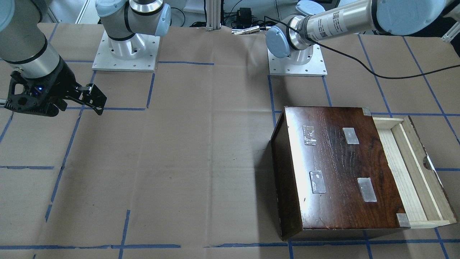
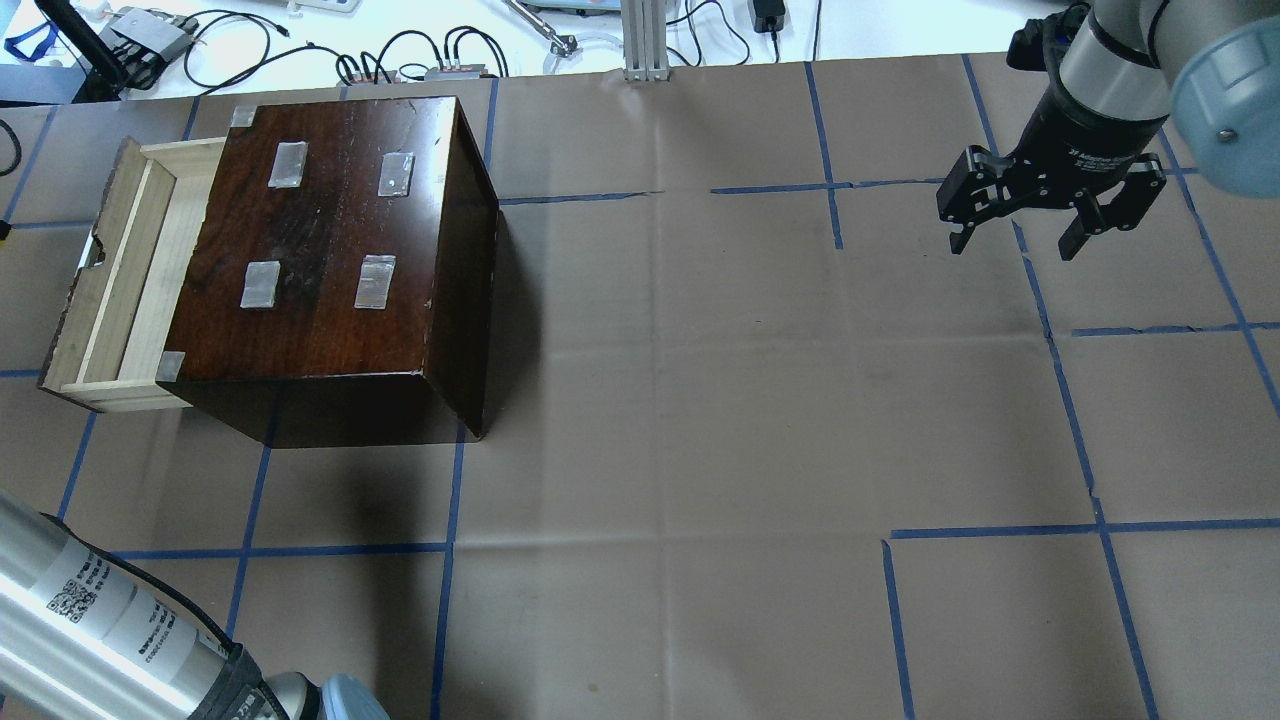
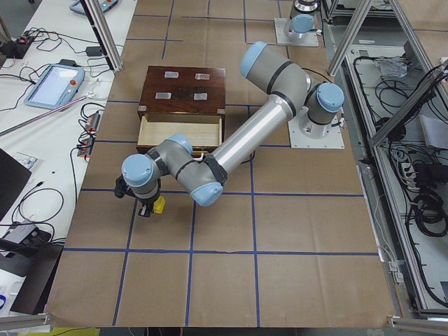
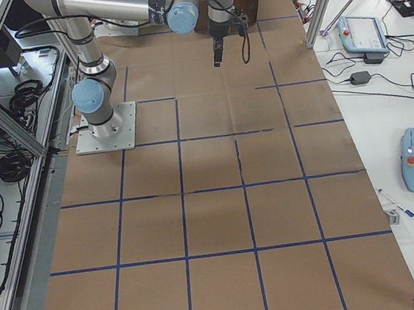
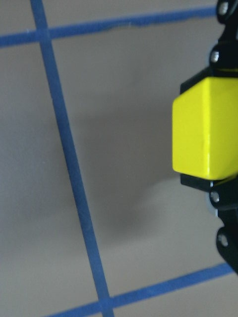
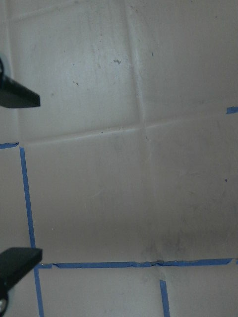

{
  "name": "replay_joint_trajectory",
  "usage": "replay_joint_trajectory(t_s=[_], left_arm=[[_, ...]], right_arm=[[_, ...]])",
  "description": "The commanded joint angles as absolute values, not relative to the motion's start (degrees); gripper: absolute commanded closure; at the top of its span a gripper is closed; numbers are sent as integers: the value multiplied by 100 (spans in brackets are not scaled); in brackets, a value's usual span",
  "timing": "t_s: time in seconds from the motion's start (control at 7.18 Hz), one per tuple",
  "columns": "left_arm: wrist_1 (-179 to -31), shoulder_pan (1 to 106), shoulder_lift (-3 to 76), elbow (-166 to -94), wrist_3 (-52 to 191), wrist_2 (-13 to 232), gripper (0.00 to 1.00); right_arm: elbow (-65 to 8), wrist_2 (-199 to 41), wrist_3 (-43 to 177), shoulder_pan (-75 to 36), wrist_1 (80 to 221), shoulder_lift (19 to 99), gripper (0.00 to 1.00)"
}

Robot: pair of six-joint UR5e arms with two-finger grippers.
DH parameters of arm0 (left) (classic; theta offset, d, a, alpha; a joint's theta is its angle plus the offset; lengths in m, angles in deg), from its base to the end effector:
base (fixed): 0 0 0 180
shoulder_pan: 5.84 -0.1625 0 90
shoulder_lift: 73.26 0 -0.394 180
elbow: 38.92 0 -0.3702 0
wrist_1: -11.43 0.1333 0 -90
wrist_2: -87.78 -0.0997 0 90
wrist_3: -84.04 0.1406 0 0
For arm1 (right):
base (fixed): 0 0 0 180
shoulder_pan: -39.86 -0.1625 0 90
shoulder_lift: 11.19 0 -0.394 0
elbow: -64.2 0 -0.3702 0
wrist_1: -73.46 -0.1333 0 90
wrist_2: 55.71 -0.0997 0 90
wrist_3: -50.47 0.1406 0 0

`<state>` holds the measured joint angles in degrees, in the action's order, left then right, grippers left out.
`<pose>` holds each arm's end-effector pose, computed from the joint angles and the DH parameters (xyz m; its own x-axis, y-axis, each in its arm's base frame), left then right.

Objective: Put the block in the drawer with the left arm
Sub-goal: 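Lift the yellow cube and carry it over the open drawer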

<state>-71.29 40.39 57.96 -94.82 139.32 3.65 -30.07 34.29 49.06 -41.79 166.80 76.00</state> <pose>0.3963 -0.6272 0.2734 -0.9778 0.2017 0.0560 0.1966 0.9767 -0.0857 0.0626 -0.4913 0.3636 -0.9927 0.1209 -0.0016 0.1205 0.9906 0.0652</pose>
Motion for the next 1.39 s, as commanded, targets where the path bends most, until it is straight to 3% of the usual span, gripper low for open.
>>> replay_joint_trajectory(t_s=[0.0,0.28,0.42,1.25], left_arm=[[-7559,4213,4362,-10688,13295,341,100],[-7489,4713,3270,-11973,12241,-256,100],[-7462,4994,3091,-12335,11827,-240,100],[-6452,5507,3774,-12585,11111,-178,100]], right_arm=[[-3010,3429,4906,-4179,16680,7600,0],[-3002,3429,4906,-4179,16680,7600,0],[-3010,3429,4906,-4179,16680,7600,0],[-3010,3429,4897,-4179,16680,7600,0]])
